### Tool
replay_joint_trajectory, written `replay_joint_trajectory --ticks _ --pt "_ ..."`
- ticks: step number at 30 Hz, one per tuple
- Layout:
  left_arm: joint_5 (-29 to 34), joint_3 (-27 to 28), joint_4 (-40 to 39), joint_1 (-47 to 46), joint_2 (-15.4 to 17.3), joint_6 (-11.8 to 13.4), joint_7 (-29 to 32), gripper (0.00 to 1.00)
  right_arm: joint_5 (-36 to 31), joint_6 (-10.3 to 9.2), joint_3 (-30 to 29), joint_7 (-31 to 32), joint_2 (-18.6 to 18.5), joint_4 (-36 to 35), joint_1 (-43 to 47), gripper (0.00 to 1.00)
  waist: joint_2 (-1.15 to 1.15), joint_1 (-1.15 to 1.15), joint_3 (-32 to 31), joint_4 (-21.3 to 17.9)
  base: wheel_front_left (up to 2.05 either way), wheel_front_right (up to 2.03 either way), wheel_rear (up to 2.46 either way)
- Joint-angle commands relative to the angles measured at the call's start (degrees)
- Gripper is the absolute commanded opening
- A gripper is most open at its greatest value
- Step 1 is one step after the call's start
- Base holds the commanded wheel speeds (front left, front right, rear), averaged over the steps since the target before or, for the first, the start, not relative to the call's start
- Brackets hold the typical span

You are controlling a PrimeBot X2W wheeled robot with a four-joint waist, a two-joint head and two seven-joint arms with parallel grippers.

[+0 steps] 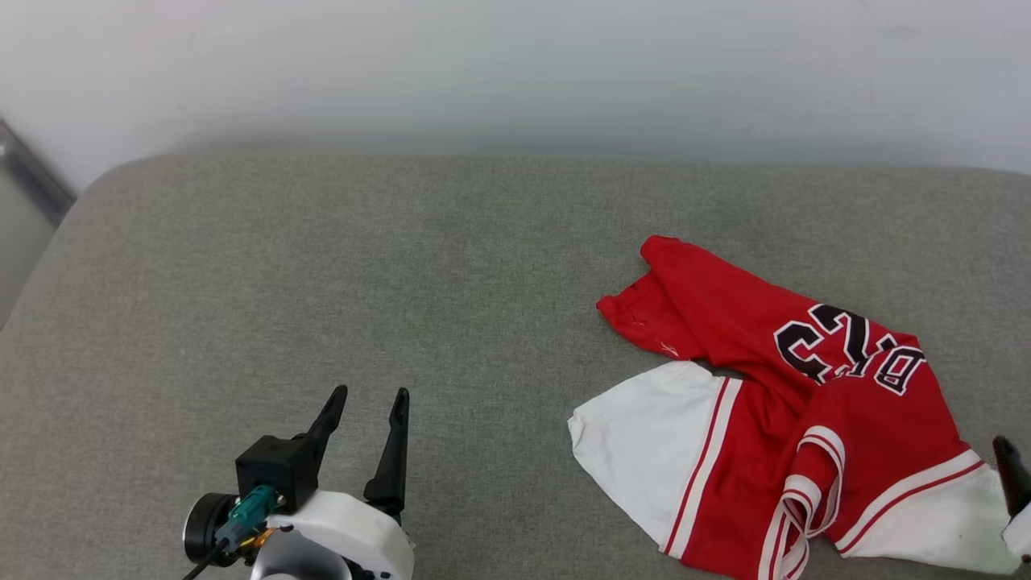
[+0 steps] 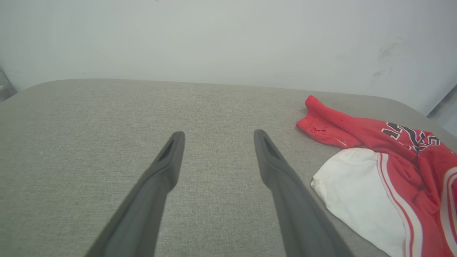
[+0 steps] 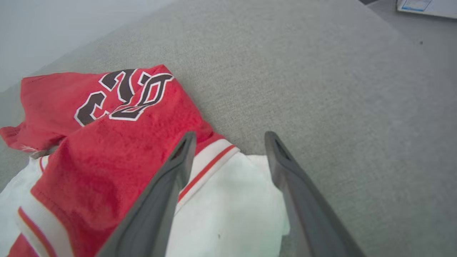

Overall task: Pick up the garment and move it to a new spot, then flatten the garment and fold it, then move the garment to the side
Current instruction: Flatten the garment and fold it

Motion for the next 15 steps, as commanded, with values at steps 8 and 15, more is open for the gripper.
replay_joint_trajectory --ticks 8,15 --pt "-0.63 1.04 -0.32 2.25 0.94 1.48 -0.29 1.0 -5.92 -0.01 9.8 -14.51 -2.13 -9.55 2.62 1.0 0.0 0.0 -3.45 -0.39 0.0 0.0 0.0" --pt "-0.69 2.23 -1.43 3.79 2.73 2.99 -0.18 1.0 -9.03 -0.01 19.7 -20.57 2.46 -20.64 10.26 1.0 0.0 0.0 -6.07 -1.68 0.0 0.0 0.0"
